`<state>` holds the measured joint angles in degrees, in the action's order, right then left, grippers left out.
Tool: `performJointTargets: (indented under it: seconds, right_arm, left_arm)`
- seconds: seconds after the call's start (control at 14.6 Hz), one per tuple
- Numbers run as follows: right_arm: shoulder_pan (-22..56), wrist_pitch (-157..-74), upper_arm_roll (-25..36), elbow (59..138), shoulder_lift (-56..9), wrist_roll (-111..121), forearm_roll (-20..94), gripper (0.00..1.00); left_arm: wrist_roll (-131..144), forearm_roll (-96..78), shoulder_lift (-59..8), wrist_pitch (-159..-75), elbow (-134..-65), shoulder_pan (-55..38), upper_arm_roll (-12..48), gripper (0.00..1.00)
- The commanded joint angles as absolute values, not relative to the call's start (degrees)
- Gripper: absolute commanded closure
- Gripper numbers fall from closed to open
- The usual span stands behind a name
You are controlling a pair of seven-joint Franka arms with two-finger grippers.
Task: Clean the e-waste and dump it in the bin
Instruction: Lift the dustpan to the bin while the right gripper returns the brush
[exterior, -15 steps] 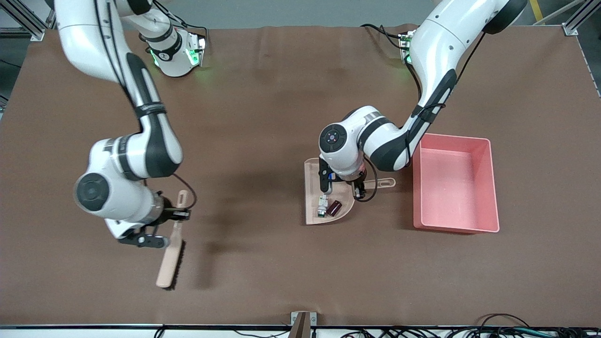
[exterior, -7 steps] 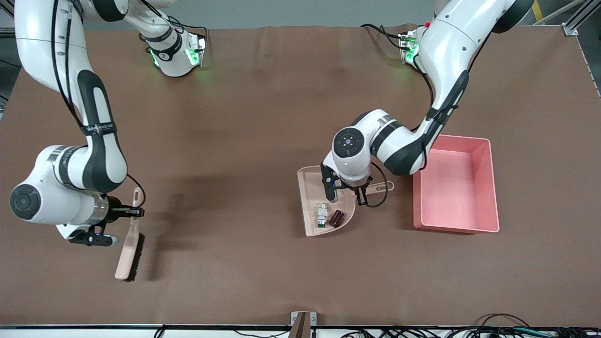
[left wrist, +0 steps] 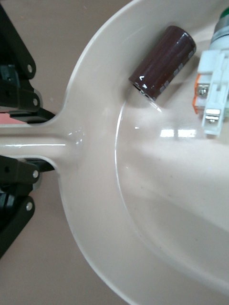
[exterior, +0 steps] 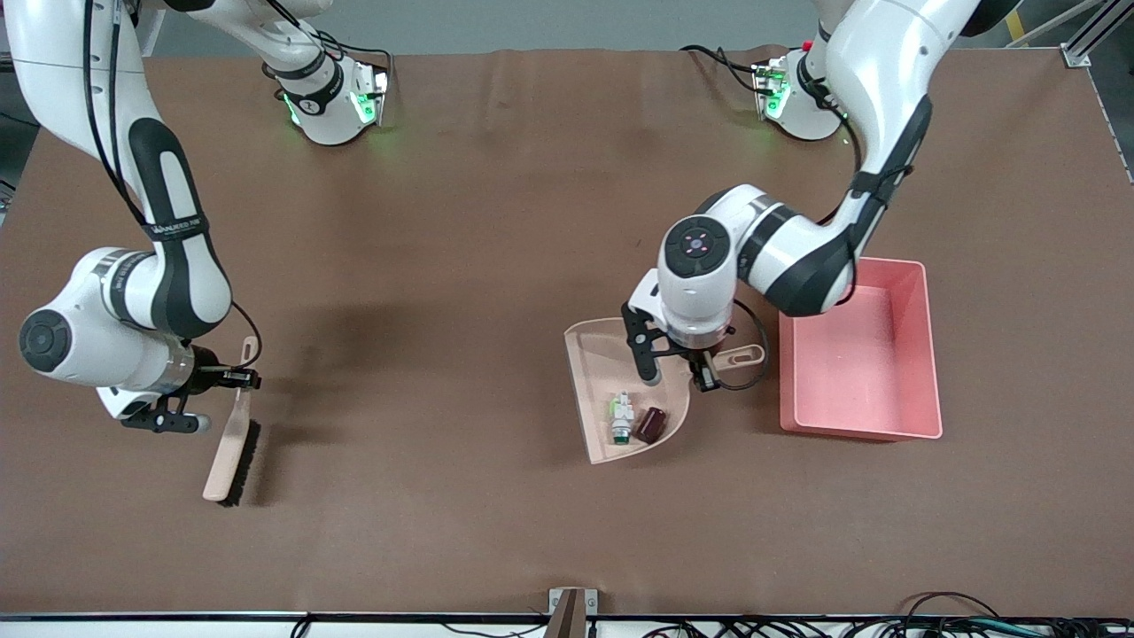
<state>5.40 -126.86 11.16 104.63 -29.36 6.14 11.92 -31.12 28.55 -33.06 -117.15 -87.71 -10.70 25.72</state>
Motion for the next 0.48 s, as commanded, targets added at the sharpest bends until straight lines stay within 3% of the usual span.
performJointTargets:
  seconds: [0.0,0.21,0.41]
  right_arm:
    - [4.57,-128.5,10.28,109.51,-26.45,6.33,11.16,0.99]
    - [4.22,-128.24,10.28,109.51,-26.63,5.89,11.25,0.98]
    - [4.57,-128.14,10.28,109.07,-26.81,5.71,11.25,0.8]
  left_arm:
    - [-29.97,27.25,-28.93,-116.38,-89.82,-7.04,27.77,0.99]
    - [-32.76,25.58,-24.8,-114.78,-91.66,-0.47,28.73,0.99]
    - [-41.2,24.17,-20.32,-114.35,-96.13,12.7,35.83,0.99]
